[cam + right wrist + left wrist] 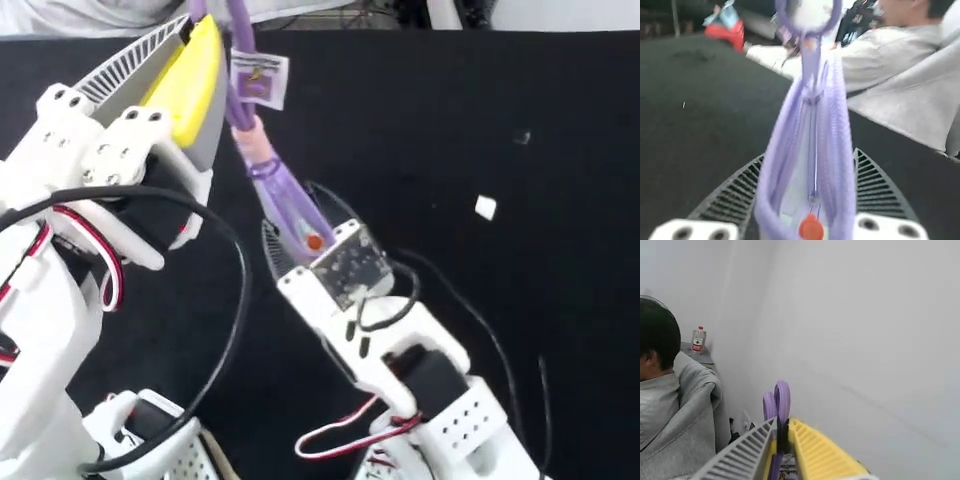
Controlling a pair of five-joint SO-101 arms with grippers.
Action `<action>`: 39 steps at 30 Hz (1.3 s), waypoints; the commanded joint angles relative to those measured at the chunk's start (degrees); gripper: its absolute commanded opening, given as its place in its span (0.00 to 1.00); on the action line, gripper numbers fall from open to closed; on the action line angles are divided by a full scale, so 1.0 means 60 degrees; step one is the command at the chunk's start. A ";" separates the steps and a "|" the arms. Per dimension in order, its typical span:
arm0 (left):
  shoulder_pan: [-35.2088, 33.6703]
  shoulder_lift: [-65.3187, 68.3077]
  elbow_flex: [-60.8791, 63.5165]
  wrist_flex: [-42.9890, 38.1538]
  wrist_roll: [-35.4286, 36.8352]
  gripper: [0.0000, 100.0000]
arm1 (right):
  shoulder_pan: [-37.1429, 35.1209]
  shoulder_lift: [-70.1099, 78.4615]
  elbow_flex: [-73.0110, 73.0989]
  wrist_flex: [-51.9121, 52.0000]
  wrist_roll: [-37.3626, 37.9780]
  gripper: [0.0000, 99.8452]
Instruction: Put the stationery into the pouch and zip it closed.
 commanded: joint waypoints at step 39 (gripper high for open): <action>-0.0637 -0.4337 0.1516 0.3429 0.0527 0.20 | 0.1363 0.0432 0.0242 -0.1260 0.0073 0.01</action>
